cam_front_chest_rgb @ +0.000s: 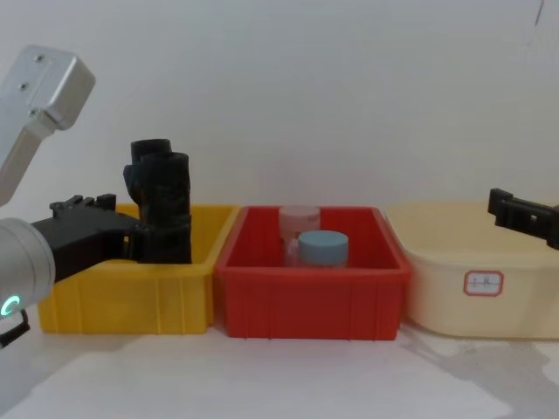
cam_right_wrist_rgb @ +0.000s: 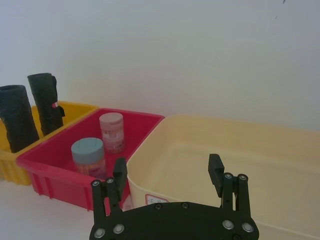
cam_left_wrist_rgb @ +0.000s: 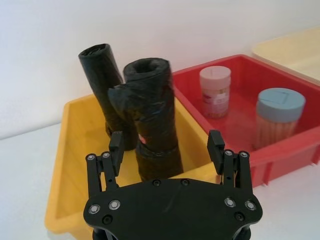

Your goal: Pick up the garbage bag with the one hand and transfer it to the other hand.

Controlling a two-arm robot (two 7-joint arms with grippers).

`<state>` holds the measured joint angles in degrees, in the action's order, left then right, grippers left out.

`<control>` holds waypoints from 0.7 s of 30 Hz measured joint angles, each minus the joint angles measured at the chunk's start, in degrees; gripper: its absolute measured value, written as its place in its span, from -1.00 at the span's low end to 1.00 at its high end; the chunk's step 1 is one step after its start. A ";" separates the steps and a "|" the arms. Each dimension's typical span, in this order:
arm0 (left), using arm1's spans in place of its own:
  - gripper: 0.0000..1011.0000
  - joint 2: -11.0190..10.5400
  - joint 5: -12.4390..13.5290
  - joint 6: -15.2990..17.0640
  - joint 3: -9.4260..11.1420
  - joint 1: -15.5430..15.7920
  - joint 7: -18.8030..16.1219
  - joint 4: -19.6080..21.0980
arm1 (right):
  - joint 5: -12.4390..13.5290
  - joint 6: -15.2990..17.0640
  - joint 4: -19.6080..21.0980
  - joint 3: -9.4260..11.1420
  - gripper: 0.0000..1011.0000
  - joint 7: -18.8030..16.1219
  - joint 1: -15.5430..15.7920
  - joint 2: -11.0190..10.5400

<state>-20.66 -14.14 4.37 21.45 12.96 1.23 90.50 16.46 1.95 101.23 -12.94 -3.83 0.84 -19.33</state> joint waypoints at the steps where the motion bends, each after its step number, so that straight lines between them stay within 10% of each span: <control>1: 0.98 0.31 -0.11 0.02 -0.15 0.51 0.12 -0.83 | 0.00 0.00 0.00 0.00 0.98 0.00 0.00 0.00; 21: 0.98 4.40 -0.63 -0.92 -0.60 8.47 3.13 -11.67 | 0.00 0.00 0.00 0.00 0.98 0.00 0.00 0.00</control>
<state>-16.26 -14.77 3.44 20.85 21.43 4.37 78.83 16.47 1.95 101.23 -12.94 -3.83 0.84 -19.34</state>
